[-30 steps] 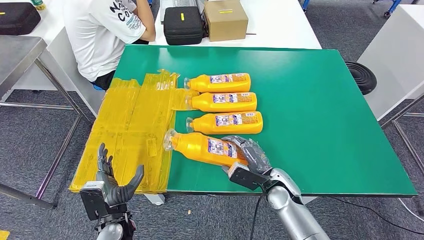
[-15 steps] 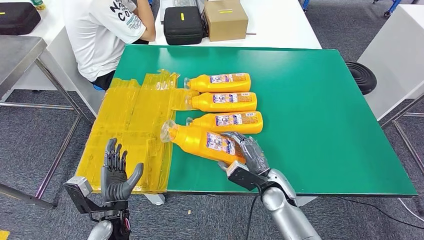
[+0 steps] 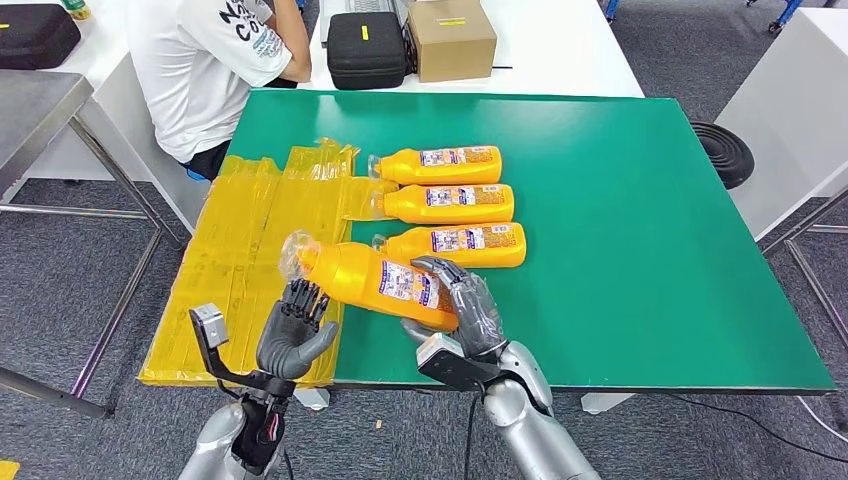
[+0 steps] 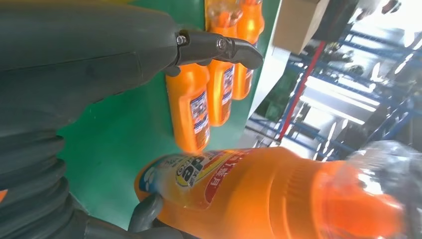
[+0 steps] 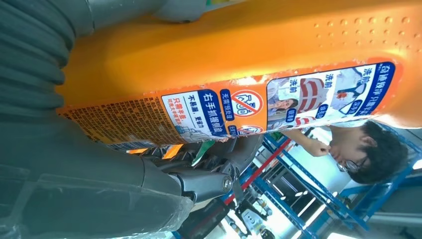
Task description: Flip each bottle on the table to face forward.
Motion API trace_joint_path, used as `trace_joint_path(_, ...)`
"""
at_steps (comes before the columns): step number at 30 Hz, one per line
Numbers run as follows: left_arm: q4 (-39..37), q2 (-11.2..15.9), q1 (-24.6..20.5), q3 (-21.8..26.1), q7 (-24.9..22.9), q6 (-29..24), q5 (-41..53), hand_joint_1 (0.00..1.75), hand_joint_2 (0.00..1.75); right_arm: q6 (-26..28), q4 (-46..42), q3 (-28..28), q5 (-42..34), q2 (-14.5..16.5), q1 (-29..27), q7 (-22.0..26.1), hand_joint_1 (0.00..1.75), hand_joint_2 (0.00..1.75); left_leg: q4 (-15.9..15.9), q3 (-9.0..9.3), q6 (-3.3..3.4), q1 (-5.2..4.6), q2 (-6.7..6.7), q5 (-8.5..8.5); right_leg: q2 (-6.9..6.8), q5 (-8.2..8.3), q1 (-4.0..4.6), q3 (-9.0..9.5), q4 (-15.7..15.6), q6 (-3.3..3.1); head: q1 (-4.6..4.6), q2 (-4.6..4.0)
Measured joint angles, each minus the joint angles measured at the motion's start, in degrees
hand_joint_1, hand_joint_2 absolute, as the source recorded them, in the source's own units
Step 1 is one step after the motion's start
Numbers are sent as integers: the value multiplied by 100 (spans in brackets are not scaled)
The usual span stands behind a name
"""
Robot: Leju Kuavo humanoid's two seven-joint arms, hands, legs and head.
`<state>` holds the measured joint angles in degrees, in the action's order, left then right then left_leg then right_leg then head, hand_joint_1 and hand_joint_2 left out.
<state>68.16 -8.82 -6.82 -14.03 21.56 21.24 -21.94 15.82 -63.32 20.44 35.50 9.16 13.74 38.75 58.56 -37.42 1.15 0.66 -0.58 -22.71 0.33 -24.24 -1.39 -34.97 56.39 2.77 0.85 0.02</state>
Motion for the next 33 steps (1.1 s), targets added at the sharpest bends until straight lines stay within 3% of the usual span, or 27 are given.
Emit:
trace_joint_path(17,-397,3,-335,-238,-243,56,-135,0,175,89,107,293,190,177,-49,-253,175,175,0,-5,0,0,1,0,0,0,0,-6,0,0,0,0)
trace_joint_path(33,-650,-57,-539,-333,-95,-30,-743,0,175,88,851,388,137,404,16,-442,175,175,0,-7,0,0,0,0,0,0,0,-5,0,0,0,0)
